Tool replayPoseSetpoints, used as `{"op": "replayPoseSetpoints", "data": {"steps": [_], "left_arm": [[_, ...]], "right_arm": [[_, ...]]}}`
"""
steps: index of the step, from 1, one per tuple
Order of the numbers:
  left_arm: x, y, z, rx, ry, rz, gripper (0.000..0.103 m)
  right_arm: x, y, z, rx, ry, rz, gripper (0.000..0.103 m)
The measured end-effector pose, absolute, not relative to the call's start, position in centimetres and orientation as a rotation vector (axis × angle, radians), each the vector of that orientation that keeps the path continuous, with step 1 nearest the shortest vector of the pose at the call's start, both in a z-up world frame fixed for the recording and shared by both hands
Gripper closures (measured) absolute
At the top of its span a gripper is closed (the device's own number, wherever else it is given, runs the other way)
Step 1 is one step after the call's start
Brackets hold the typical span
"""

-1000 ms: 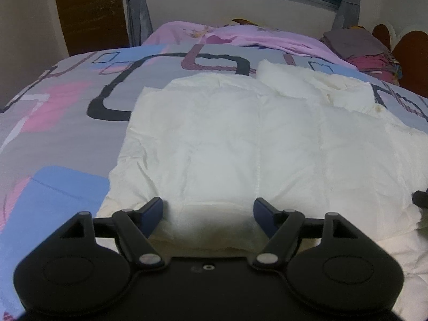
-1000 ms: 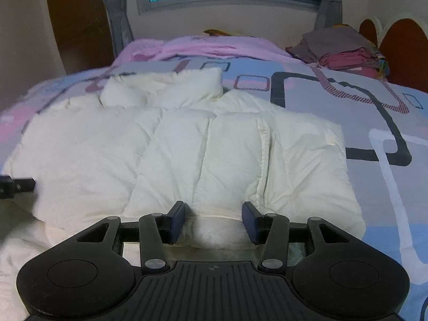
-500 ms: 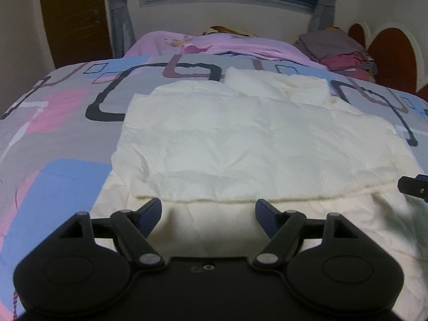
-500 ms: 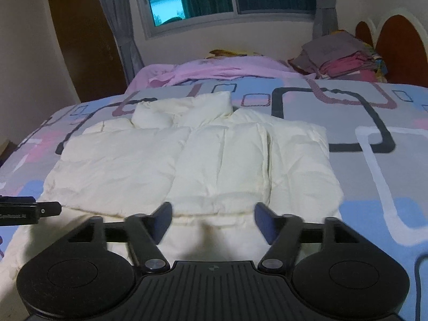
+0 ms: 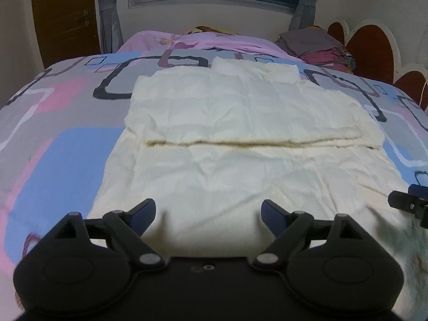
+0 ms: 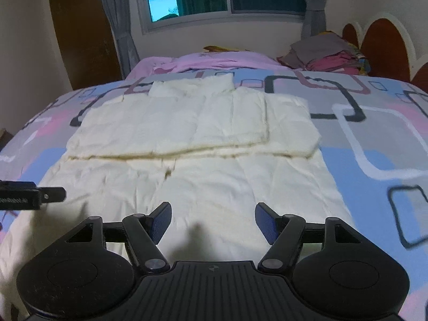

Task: Fold large clothes
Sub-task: 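Move both tools to the side edge of the folded cream jacket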

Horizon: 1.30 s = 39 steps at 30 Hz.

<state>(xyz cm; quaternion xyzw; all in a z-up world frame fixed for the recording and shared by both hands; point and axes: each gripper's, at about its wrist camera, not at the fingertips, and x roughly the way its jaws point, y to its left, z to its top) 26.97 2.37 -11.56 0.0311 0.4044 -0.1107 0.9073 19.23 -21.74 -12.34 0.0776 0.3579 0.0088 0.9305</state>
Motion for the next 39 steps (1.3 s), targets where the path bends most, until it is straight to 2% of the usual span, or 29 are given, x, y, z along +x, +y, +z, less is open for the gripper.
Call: {"op": "replayPoseSetpoints", "data": {"steps": [4, 6, 27, 39], "left_arm": [[24.4, 4.0, -11.5, 0.058, 0.837, -0.230, 0.015], [23.3, 4.9, -11.6, 0.052, 0.840, -0.228, 0.015], [16.6, 16.5, -14.1, -0.152, 0.928, -0.113, 0.014], [16.4, 17.1, -16.8, -0.261, 0.971, -0.215, 0.028]], "right_arm": [[15.8, -22.1, -12.2, 0.150, 0.728, -0.021, 0.031], [14.4, -22.2, -12.1, 0.146, 0.723, -0.036, 0.025], [5.0, -26.7, -14.2, 0.214, 0.769, -0.231, 0.025], [4.2, -29.0, -17.1, 0.344, 0.806, -0.305, 0.025]]}}
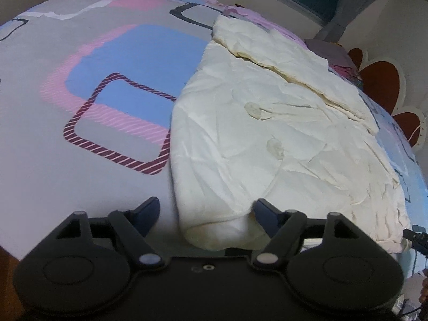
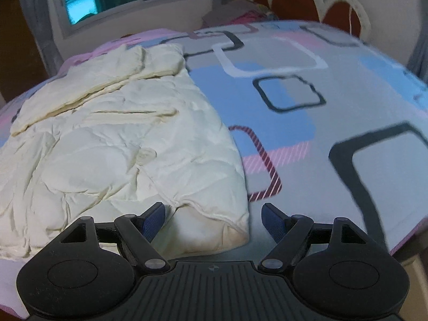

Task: Fold large clothes
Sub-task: 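Move both tools to the side edge of the folded cream jacket, then grasp the jacket edge with both grippers and fold it over the body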

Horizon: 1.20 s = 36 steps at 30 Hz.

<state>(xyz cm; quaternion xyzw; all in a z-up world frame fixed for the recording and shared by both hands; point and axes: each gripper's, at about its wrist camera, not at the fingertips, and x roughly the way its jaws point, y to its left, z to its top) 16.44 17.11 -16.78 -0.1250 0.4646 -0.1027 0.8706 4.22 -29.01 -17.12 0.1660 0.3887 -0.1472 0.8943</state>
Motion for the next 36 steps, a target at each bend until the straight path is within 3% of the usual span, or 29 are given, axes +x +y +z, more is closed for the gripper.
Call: {"op": "replayPoseSetpoints", "data": {"steps": [4, 5, 8, 10, 12, 15, 21, 36], "left_arm": [[16.5, 16.9, -16.8, -0.242, 0.973, -0.233, 0.035], [16.6, 16.8, -16.8, -0.239, 0.971, -0.238, 0.037], [16.9, 16.7, -16.8, -0.258, 0.977, -0.280, 0.059], [17.0, 16.5, -16.9, -0.272, 0.983, -0.301, 0.072], [17.1, 16.3, -17.0, -0.280, 0.988, -0.315, 0.079], [17.0, 16.2, -16.8, -0.282, 0.976, -0.330, 0.090], [17.2, 16.6, -15.5, -0.308, 0.944, -0.358, 0.097], [21.9, 15.0, -8.2, -0.326, 0.711, -0.388, 0.098]], "right_arm": [[4.4, -29.5, -17.8, 0.416, 0.810, -0.282, 0.025], [4.4, -29.7, -18.0, 0.439, 0.809, -0.273, 0.037], [4.4, -29.6, -17.9, 0.456, 0.805, -0.267, 0.048], [4.4, -29.4, -17.8, 0.463, 0.799, -0.250, 0.062], [4.6, -29.0, -17.5, 0.461, 0.796, -0.239, 0.075], [4.9, -28.5, -17.1, 0.451, 0.795, -0.237, 0.085], [4.9, -28.2, -15.8, 0.457, 0.764, -0.238, 0.090], [11.3, -28.1, -8.5, 0.400, 0.570, -0.162, 0.091]]}}
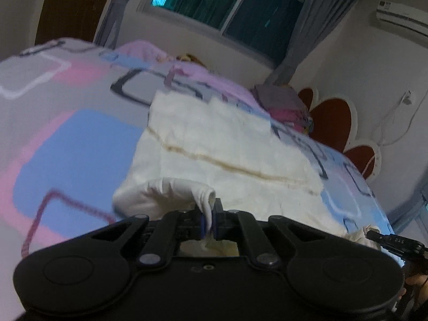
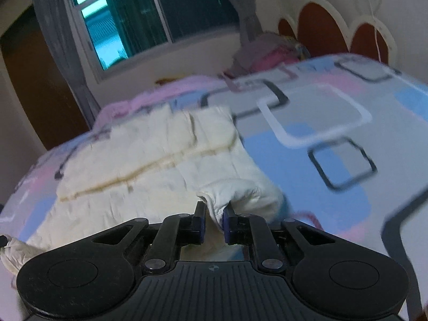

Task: Fold large clothes
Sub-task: 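Grasp the jacket edge with both grippers and fold it over the body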

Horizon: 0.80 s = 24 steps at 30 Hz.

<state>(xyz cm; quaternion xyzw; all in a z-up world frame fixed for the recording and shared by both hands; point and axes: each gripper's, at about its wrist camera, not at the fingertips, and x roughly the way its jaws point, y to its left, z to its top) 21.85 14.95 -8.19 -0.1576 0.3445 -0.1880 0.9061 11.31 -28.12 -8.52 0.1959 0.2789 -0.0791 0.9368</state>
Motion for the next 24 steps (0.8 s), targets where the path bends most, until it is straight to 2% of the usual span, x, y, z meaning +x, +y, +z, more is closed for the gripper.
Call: {"op": "replayPoseSetpoints", "data": {"steps": [3, 13, 24], "left_arm": [[24.6, 14.4, -7.4, -0.333, 0.685, -0.374, 0.098], [34.9, 11.8, -6.0, -0.315, 0.622, -0.325, 0.098], [46.1, 8.5, -7.0, -0.237, 0.619, -0.227, 0.098]], "right_arm": [[14.2, -28.8, -7.6, 0.383, 0.543, -0.160, 0.094], [26.1, -31.4, -5.8, 0.339, 0.476, -0.181, 0.095], [38.7, -34.4, -7.5, 0.293, 0.486, -0.228, 0.095]]}}
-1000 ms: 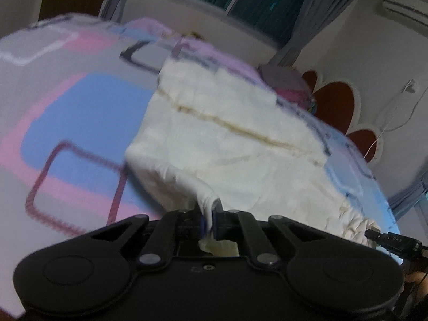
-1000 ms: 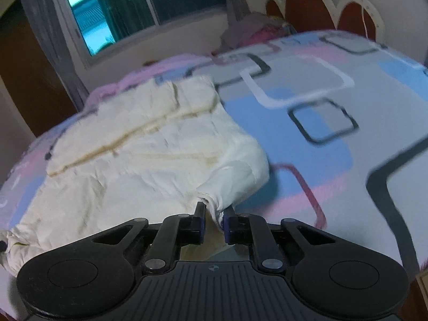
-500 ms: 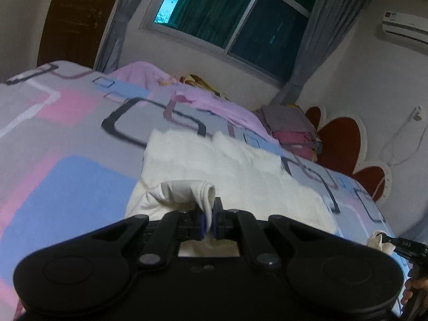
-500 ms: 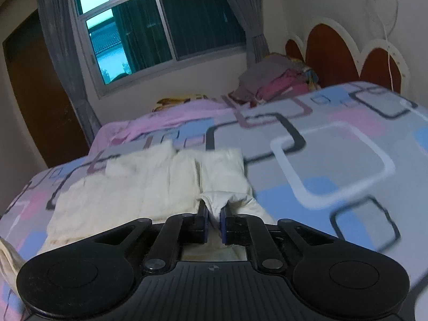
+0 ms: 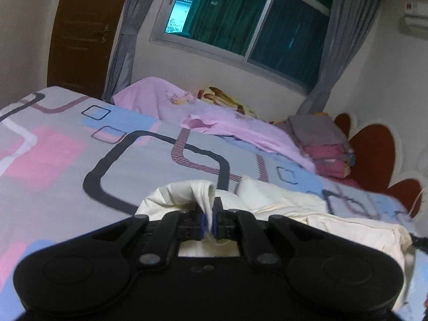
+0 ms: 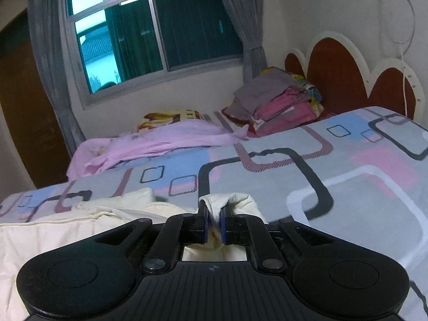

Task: Fold large clothes
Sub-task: 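Grasp the jacket edge with both grippers and fold it over the body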

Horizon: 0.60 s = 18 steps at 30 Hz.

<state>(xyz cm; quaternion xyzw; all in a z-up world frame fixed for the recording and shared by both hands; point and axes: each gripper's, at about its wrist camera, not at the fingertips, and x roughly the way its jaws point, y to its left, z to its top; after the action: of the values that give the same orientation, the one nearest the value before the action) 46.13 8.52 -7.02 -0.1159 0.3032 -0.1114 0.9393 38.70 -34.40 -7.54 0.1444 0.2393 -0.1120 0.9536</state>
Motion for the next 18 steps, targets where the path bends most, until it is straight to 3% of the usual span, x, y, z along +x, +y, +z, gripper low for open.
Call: {"op": "replayPoseSetpoints", "data": {"steps": [12, 16, 17, 18], "left_arm": [[53.0, 5.5, -10.5, -0.179, 0.647, -0.146, 0.097], [54.6, 5.0, -12.3, -0.165, 0.686, -0.110, 0.093], [54.9, 4.9, -12.6, -0.155, 0.697, -0.110, 0.093], [55.1, 4.7, -12.8, -0.142, 0.706, -0.109, 0.092]], "right_arm": [[45.5, -36.0, -12.3, 0.289, 0.552, -0.298, 0.094], [46.2, -36.6, -13.2, 0.306, 0.562, -0.296, 0.094], [46.3, -36.6, -13.1, 0.300, 0.558, -0.299, 0.082], [46.2, -36.6, -13.0, 0.291, 0.546, -0.319, 0.048]]}}
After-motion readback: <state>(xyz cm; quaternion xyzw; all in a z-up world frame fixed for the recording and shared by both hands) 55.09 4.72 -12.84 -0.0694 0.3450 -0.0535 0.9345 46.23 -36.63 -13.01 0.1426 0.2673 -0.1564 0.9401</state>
